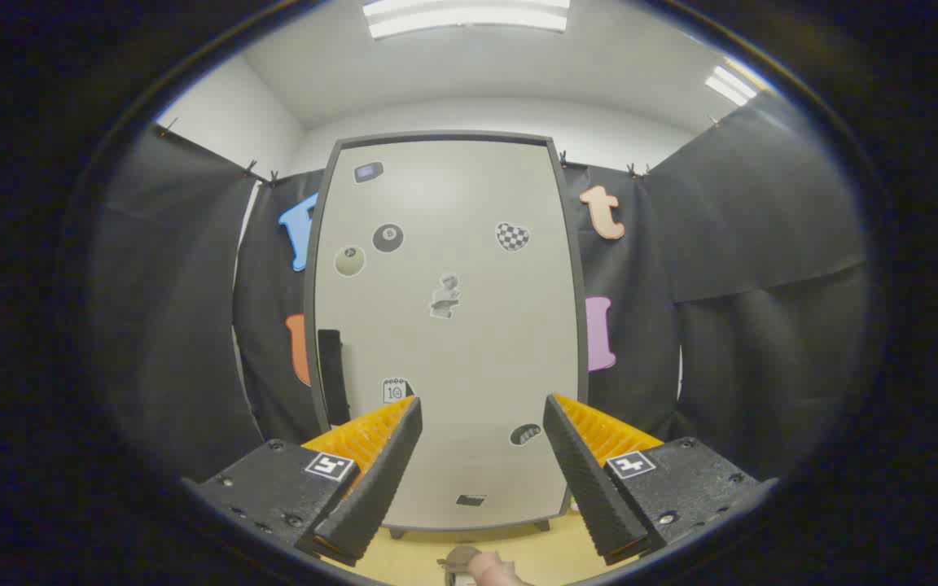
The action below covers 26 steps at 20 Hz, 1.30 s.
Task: Open the shoe cabinet door, grab the shoes and put them into the shoe cabinet, then close the shoe cabinet door.
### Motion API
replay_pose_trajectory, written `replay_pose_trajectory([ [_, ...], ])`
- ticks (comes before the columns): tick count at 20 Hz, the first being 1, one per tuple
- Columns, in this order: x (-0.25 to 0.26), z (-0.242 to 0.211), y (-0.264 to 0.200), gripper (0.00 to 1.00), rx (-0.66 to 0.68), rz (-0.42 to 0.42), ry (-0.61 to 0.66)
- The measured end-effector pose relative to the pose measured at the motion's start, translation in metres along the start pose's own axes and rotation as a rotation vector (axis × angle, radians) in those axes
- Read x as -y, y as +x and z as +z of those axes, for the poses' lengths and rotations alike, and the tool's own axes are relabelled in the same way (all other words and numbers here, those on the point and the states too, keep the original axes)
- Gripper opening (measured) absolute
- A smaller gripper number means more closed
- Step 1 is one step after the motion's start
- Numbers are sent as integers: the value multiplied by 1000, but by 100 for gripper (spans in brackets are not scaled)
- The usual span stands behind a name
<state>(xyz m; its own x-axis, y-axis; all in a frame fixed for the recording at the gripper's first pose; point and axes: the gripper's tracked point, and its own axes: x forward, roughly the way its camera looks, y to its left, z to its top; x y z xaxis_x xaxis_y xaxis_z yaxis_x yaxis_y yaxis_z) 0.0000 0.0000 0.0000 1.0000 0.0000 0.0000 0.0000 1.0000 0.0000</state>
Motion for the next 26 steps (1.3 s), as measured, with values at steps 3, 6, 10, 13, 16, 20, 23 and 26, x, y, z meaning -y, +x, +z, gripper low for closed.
replay_pose_trajectory([
  [3, -3, -3, -1, 98, -20, 10, 3],
  [6, -1, -1, -2, 98, -17, 4, -5],
  [10, 2, 7, -5, 98, 27, 1, 8],
  [13, 6, 11, -8, 98, 34, -4, 1],
  [16, 8, 16, -12, 98, 49, -9, -3],
  [20, 14, 18, -14, 97, 56, -18, -4],
  [23, 17, 19, -15, 98, 62, -26, 3],
  [26, 17, 20, -16, 98, 65, -25, 1],
])
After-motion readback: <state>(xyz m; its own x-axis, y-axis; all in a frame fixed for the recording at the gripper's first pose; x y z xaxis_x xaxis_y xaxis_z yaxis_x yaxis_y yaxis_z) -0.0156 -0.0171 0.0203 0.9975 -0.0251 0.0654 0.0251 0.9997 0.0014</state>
